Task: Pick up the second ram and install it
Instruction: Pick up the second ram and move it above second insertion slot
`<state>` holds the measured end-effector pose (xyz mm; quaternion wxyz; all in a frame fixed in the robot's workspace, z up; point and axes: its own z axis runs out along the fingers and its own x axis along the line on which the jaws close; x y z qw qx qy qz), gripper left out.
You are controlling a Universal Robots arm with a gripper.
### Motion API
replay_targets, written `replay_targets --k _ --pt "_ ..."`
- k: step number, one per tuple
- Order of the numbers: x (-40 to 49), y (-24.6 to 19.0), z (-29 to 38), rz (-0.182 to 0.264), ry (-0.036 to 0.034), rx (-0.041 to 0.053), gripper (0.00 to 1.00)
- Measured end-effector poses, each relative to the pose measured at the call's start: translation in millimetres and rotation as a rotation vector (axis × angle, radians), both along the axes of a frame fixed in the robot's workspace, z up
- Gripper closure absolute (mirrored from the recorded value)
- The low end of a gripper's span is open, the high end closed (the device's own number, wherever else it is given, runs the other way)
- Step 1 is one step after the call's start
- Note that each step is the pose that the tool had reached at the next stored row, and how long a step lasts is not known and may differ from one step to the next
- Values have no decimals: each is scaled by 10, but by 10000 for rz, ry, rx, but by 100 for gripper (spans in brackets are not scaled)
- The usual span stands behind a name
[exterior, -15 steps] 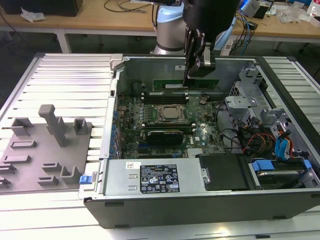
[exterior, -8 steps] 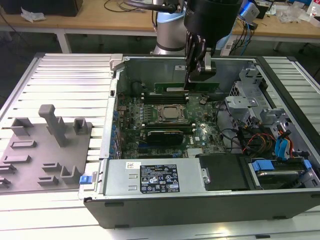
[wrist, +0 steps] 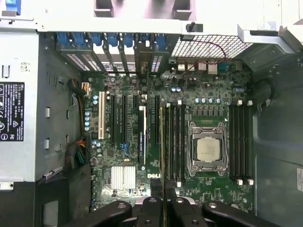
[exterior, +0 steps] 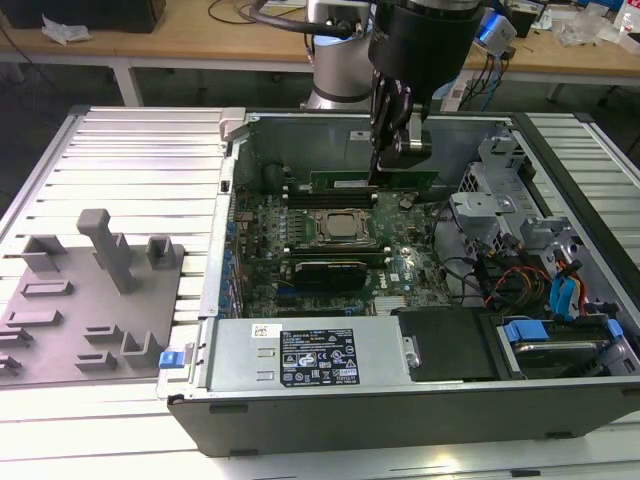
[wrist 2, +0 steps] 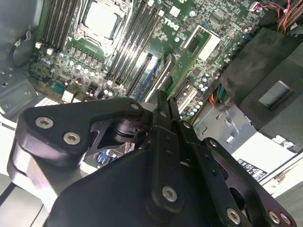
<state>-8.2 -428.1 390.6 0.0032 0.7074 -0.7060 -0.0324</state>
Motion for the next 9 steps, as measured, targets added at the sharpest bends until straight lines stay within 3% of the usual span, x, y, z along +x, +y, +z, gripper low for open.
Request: replay_targets --k 9 --pt "17 0 -88 0 -1 0 87"
